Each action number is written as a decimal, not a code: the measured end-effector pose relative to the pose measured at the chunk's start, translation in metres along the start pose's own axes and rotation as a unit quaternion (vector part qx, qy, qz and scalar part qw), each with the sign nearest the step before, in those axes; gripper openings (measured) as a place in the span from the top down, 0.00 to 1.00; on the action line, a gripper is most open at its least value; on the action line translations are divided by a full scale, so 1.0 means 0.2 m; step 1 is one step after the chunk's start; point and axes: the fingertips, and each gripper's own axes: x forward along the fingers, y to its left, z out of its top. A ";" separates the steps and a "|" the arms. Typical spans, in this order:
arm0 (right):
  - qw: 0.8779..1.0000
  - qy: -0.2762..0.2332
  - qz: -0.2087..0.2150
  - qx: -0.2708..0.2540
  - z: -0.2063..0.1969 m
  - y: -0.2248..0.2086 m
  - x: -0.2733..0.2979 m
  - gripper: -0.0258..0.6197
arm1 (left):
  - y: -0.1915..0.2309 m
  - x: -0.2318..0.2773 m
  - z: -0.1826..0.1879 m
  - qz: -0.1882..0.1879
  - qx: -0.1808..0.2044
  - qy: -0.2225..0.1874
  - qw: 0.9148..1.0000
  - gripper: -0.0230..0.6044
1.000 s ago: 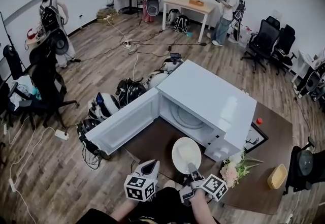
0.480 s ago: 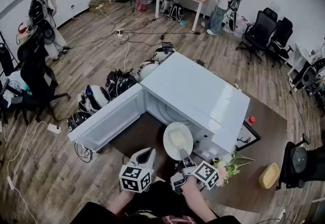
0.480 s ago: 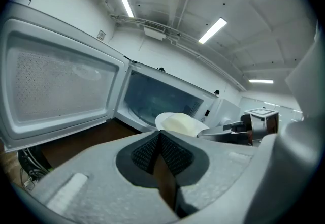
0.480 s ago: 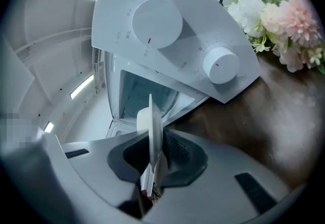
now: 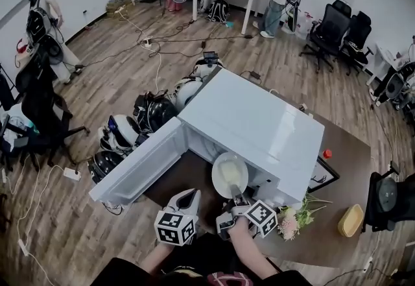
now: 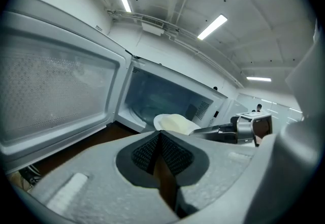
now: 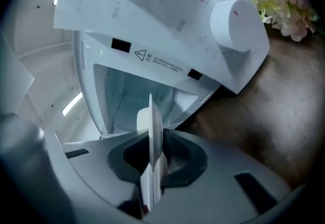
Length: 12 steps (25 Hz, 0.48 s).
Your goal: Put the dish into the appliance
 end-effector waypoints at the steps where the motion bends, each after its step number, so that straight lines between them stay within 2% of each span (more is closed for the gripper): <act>1: 1.000 -0.005 0.000 0.006 0.00 0.00 0.02 0.88 | 0.02 0.01 0.01 -0.003 0.001 0.001 1.000 0.95; 12: 0.997 -0.060 -0.027 0.048 0.04 -0.02 0.17 0.88 | 0.11 0.12 0.07 -0.047 0.019 0.027 0.998 0.95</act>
